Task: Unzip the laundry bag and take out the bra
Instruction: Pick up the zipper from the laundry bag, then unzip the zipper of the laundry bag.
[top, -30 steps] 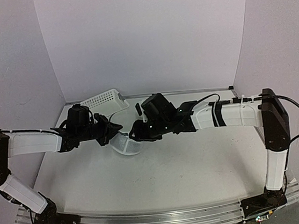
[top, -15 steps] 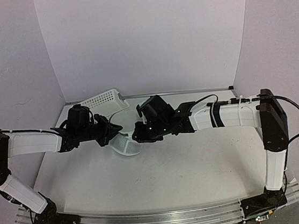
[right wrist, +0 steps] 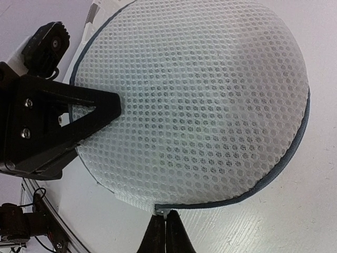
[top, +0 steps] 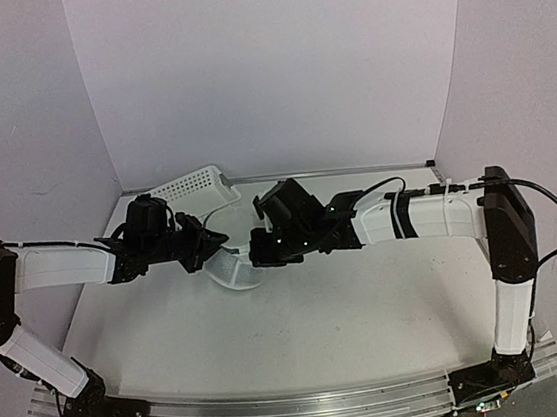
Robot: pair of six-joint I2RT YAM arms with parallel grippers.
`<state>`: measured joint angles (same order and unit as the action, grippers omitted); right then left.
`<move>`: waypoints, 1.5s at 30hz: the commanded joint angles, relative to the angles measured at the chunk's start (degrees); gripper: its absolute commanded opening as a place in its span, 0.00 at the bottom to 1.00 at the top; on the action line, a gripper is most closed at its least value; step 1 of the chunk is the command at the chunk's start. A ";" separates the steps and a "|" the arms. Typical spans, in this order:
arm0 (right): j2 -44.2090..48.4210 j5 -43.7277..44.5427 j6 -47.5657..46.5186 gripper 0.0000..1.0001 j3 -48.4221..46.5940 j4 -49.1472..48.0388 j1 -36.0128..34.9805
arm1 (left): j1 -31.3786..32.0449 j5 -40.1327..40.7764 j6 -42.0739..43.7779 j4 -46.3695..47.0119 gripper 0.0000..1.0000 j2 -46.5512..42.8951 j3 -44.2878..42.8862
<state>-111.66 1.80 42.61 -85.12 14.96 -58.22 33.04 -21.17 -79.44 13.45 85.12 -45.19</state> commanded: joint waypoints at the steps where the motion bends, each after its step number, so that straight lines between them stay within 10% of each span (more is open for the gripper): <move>1: 0.40 2.48 0.05 0.00 -1.11 -0.46 -0.08 | -0.08 0.07 0.74 2.22 0.00 -3.12 -1.63; 45: 20.29 7.31 -12.73 0.00 23.70 -3.80 8.20 | 3.85 -19.82 19.89 1.93 0.00 3.65 -9.71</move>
<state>-95.24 5.32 32.38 -63.35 12.69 -52.27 36.21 -35.53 -62.85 12.40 87.99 -50.89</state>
